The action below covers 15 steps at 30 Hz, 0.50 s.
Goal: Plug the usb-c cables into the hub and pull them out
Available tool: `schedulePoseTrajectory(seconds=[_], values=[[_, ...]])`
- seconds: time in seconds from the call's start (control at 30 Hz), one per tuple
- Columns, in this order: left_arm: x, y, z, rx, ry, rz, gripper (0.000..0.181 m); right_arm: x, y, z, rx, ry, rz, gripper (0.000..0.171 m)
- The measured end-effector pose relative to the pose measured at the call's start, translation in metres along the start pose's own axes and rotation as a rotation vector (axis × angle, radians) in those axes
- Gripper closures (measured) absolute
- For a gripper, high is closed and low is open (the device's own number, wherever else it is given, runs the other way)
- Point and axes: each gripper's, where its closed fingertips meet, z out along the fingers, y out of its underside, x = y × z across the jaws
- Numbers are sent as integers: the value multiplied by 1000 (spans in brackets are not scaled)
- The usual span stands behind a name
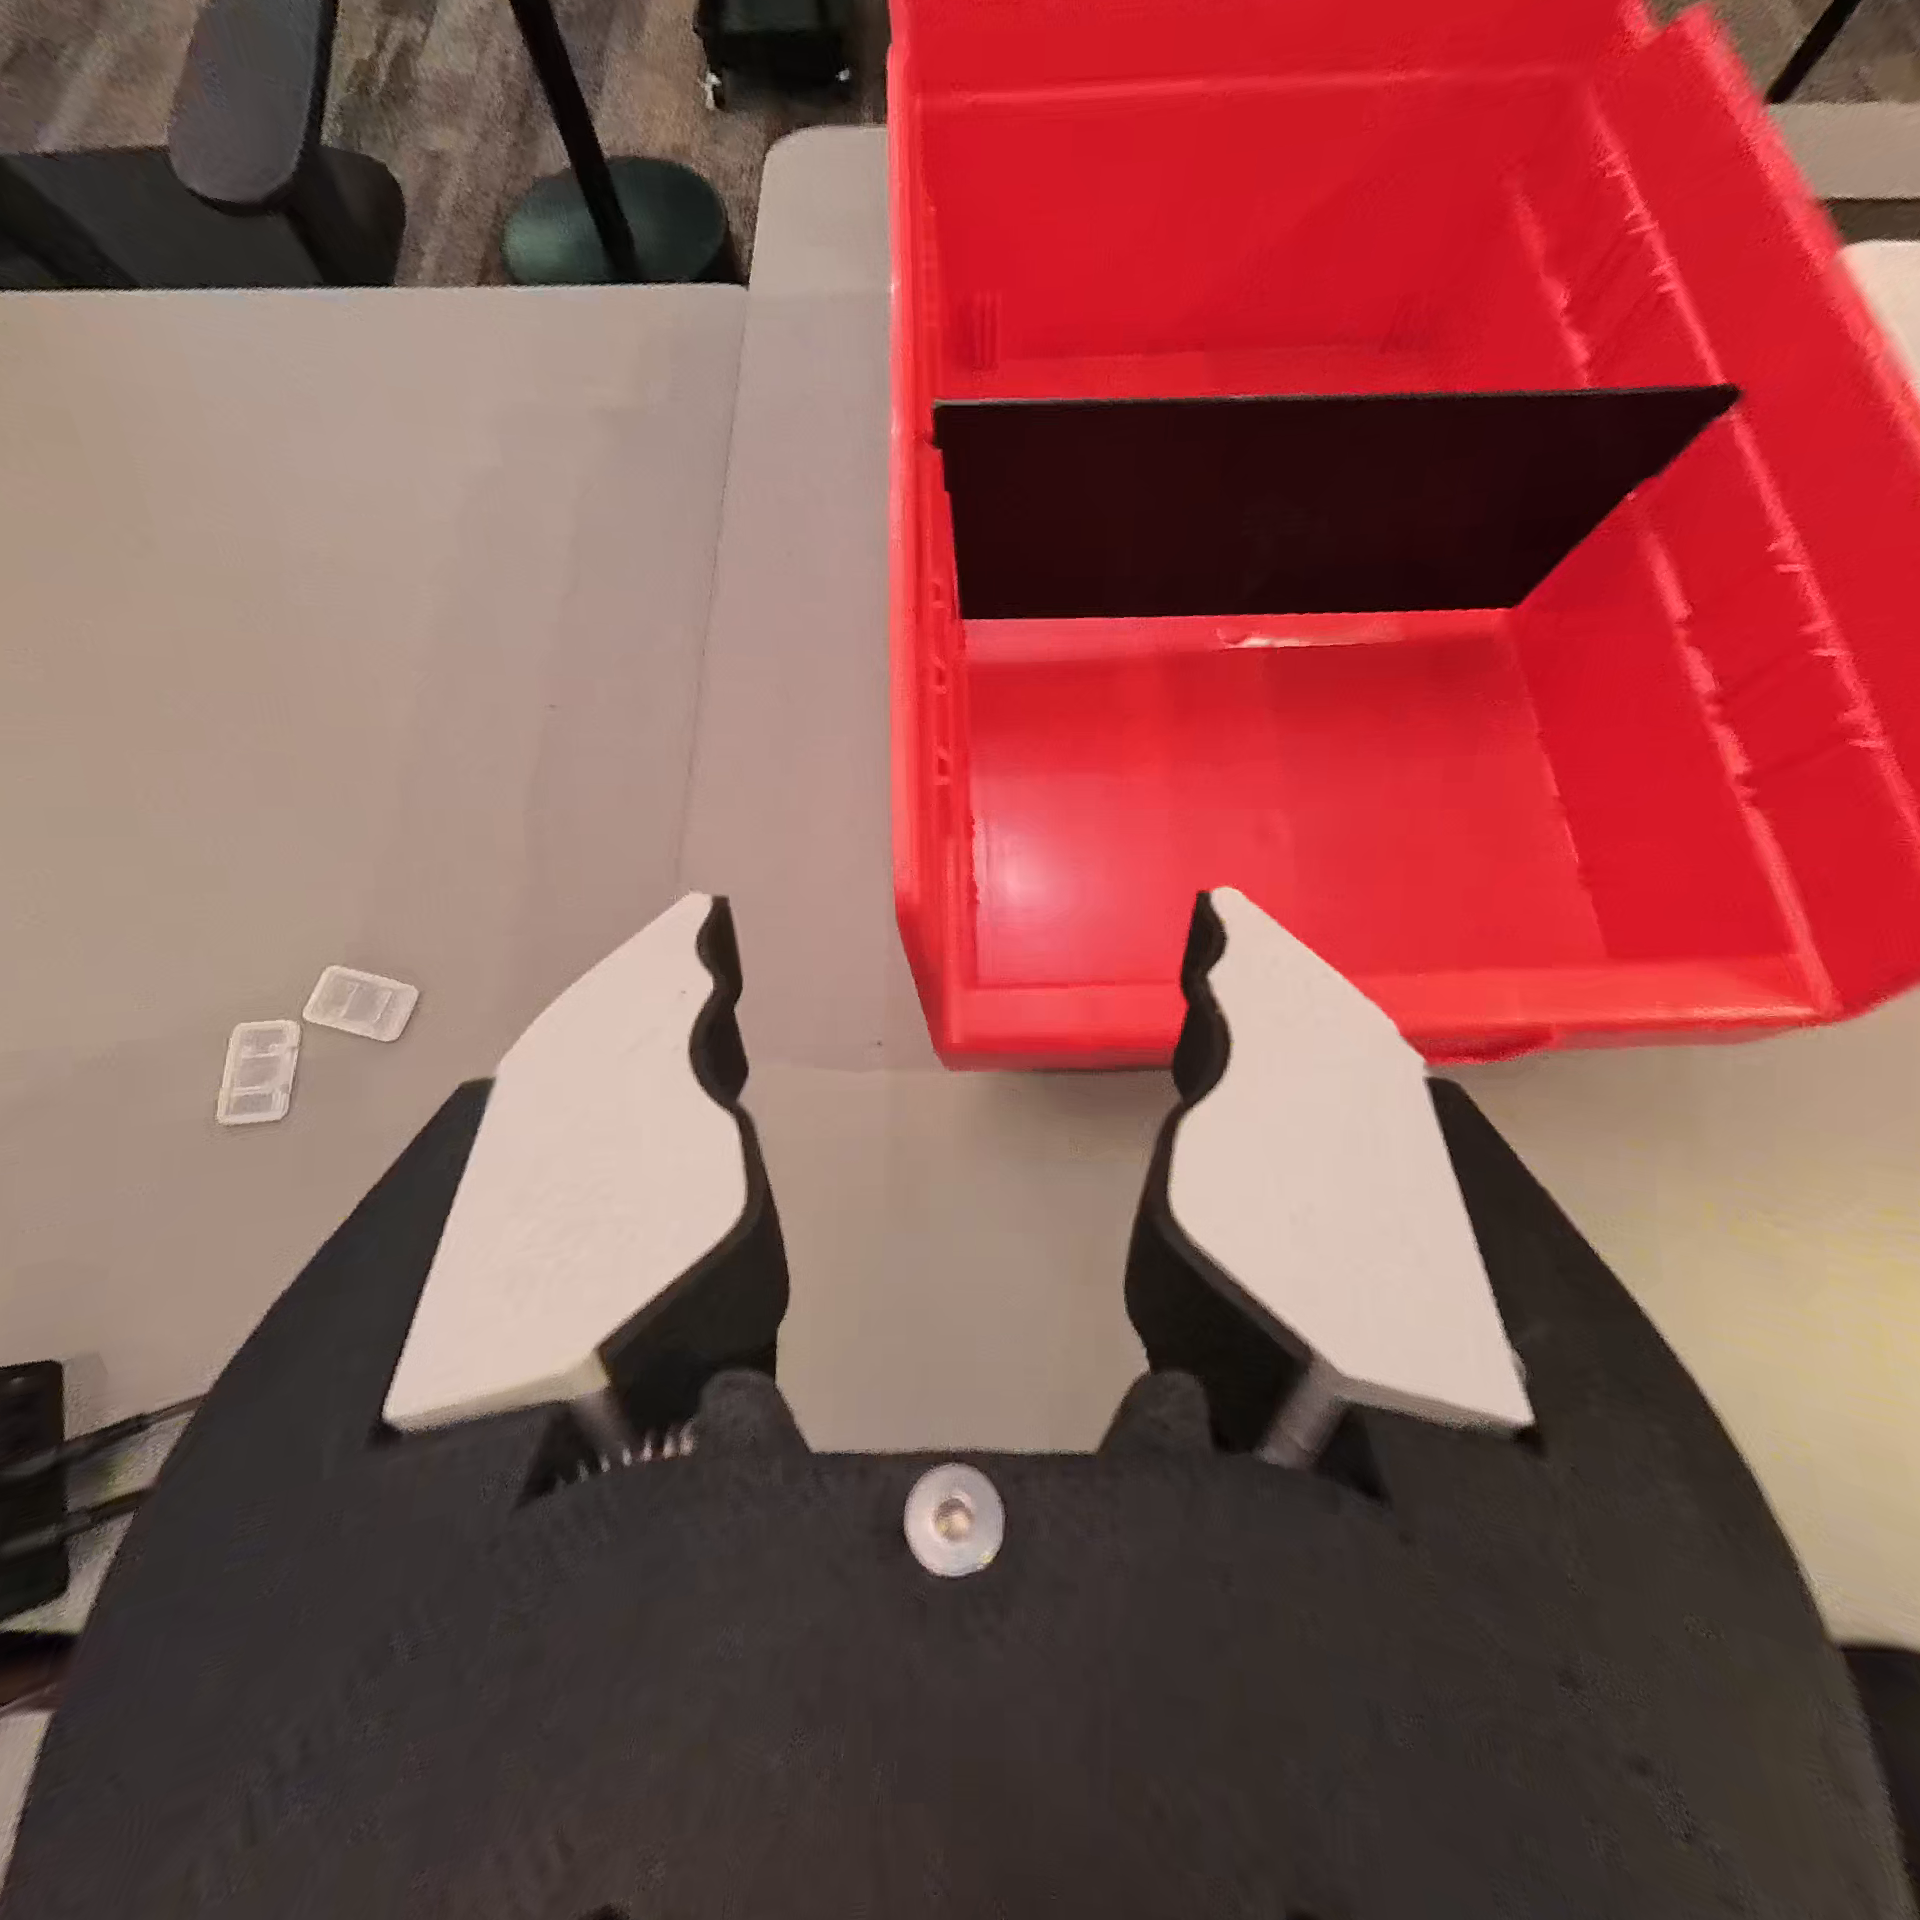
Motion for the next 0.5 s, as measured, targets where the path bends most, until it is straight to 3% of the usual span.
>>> schedulePoseTrajectory(seconds=[0.17,0.27,0.37,0.5], values=[[5,11,38,-85,23,30,105,-58,5,0,-21,-51,-57,167],[10,19,54,-114,43,19,127,-91,4,3,-20,-98,-81,167],[9,12,58,-61,64,-10,172,-122,0,7,-32,-142,-107,167],[12,8,61,-19,104,-50,177,-158,-6,14,-34,-182,-126,167]])
